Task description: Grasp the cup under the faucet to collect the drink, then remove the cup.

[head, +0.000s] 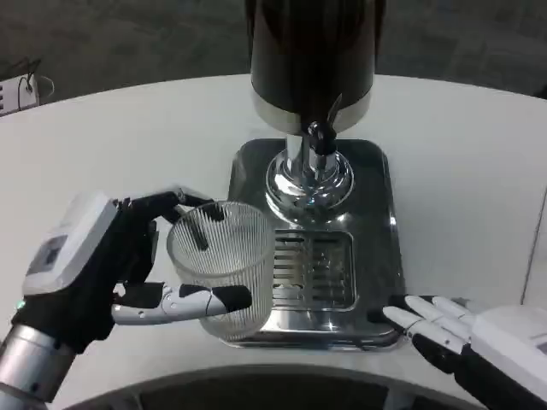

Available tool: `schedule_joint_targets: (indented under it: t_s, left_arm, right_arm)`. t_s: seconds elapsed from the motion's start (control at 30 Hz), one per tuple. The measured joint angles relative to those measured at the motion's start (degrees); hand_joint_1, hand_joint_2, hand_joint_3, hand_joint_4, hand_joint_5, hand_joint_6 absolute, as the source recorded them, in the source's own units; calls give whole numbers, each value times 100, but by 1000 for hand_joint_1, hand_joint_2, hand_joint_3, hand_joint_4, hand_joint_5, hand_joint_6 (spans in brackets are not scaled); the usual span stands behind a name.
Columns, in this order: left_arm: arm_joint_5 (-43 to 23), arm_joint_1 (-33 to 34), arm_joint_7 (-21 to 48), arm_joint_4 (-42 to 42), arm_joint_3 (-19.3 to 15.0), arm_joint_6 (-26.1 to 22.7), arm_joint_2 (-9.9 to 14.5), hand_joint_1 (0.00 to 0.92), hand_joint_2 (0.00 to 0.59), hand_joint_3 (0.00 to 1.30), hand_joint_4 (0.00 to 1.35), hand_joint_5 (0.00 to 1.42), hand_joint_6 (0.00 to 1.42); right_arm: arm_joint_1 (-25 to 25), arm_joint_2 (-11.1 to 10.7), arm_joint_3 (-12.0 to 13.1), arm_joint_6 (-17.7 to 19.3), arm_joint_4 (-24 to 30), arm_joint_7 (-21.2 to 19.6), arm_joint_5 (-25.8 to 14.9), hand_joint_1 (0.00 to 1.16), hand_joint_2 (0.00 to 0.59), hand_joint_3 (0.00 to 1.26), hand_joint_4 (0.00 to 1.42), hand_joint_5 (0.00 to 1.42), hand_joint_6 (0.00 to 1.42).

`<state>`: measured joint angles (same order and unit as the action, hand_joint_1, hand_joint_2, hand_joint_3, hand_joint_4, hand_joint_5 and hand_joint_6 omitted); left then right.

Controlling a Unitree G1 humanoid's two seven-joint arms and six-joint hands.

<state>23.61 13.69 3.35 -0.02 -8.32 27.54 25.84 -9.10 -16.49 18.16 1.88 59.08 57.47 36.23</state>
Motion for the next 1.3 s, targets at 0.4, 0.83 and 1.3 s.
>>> schedule_joint_targets:
  t_s: [0.4,0.83,1.3]
  left_arm:
    - [632,1126,-523,1187,490,-102,10,551,0,1057,1186,1338,1424]
    - [1037,1992,-1060,2282,1022,-147,17,551,0,1058,1186,1338,1424]
    - [1198,2543,-1555,2815,1551,-206,-89,551,0,1058,1186,1338,1424]
  right_arm:
    - [-72,-92,212,47,3,-1,-296,419,517,73,0,0,0]
    - [-181,-189,366,49,4,-11,-498,419,517,73,0,0,0]
    - [-306,-331,589,50,4,-82,-751,419,517,73,0,2,0]
